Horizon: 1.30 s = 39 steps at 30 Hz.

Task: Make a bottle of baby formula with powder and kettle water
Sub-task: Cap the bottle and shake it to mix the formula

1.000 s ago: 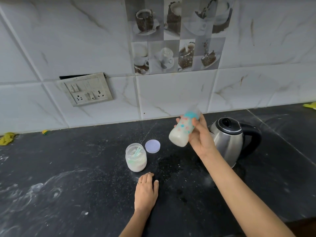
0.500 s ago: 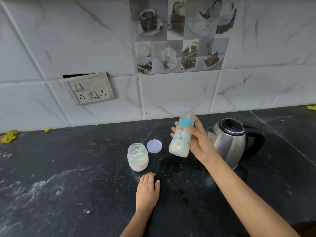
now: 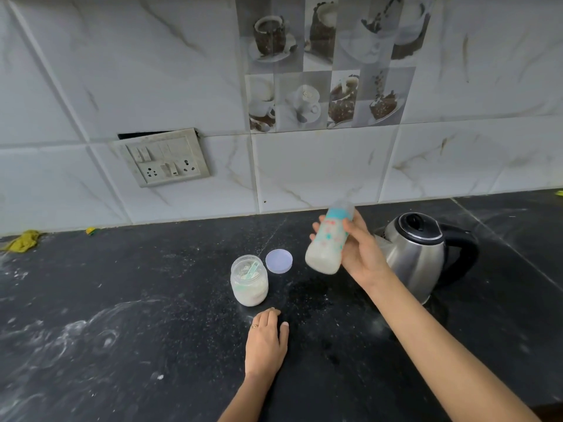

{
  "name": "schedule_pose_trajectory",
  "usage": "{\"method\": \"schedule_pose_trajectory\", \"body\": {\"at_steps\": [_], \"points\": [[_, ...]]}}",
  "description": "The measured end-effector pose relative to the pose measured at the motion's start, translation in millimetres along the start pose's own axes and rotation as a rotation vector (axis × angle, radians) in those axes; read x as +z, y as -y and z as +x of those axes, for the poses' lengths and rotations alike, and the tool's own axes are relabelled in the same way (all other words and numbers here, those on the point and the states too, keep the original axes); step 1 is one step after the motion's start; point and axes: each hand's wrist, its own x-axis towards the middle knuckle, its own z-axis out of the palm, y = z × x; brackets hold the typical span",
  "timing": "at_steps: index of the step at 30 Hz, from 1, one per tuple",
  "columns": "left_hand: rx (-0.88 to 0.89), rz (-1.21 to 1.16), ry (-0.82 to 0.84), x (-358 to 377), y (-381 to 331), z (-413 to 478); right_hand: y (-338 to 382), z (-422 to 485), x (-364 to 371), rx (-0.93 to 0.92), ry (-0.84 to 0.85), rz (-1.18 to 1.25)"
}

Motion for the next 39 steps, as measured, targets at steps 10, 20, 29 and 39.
{"method": "schedule_pose_trajectory", "body": {"at_steps": [10, 20, 29, 39], "points": [[0.005, 0.002, -0.005, 0, 0, 0, 4, 2, 5, -0.027, -0.015, -0.055], [0.001, 0.009, -0.003, 2, 2, 2, 12, -5, 9, 0.012, 0.054, -0.024], [0.0, 0.007, -0.003, 3, 2, 1, 7, 5, 4, 0.109, -0.083, 0.01], [0.009, 0.011, -0.008, 4, 4, 0, 18, 7, 10, 0.033, -0.16, 0.044]]}}
